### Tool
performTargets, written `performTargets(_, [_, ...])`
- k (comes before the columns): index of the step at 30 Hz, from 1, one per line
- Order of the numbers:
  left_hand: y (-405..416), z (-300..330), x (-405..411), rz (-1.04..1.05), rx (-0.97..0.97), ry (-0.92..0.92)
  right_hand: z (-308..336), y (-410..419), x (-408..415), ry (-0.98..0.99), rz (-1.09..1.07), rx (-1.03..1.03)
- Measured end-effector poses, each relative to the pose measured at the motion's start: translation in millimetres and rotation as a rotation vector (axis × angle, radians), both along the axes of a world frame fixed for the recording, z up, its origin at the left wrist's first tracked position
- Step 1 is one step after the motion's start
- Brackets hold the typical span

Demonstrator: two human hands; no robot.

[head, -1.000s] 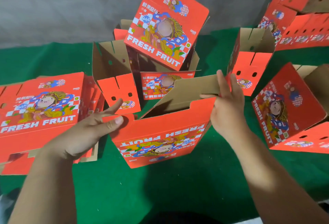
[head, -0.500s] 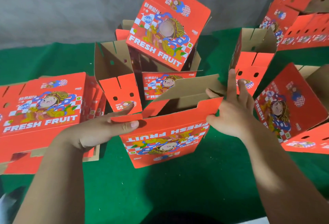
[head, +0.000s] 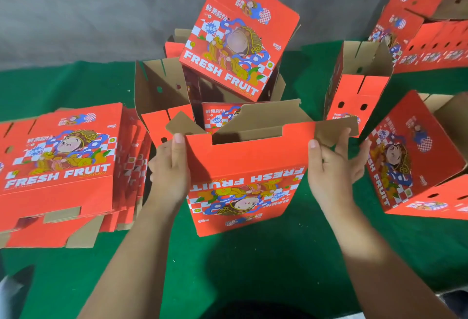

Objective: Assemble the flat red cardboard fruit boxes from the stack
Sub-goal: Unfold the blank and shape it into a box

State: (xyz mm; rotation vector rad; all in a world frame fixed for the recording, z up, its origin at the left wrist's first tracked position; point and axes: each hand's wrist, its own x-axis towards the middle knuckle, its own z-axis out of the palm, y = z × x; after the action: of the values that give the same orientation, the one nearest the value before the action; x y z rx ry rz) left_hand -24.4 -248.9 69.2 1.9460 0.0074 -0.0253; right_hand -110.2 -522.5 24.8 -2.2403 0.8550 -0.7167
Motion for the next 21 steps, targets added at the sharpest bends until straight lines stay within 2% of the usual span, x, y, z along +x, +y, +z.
performTargets(2, [-9,-4,3,0.065,0.166,-0.117,-5,-1,-8,0.040,0.005,0.005])
performTargets(7, [-21,-15,-5,0.093,0.558,-0.385,-12,8,-22,-0.121,-0.010,-0.007])
performTargets(9, [-23,-17,-6,0.067,0.614,-0.445,-10,12,-19,-0.176,-0.017,0.002])
performTargets(11, [-22,-20,-1,0.071,0.650,-0.454,-5,10,-13,-0.235,0.110,0.161])
performTargets(13, [-16,-24,5,0.115,0.635,-0.478,-3,7,-7,-0.226,0.278,0.241])
performTargets(14, [-12,-27,8,0.153,0.582,-0.484,-2,7,-6,-0.197,0.328,0.210])
performTargets(18, [-2,-30,27,0.245,0.211,-0.445,-7,14,-7,-0.159,0.362,0.108])
performTargets(21, [-5,-27,29,0.227,0.251,-0.538,-13,17,-12,-0.145,0.347,-0.007])
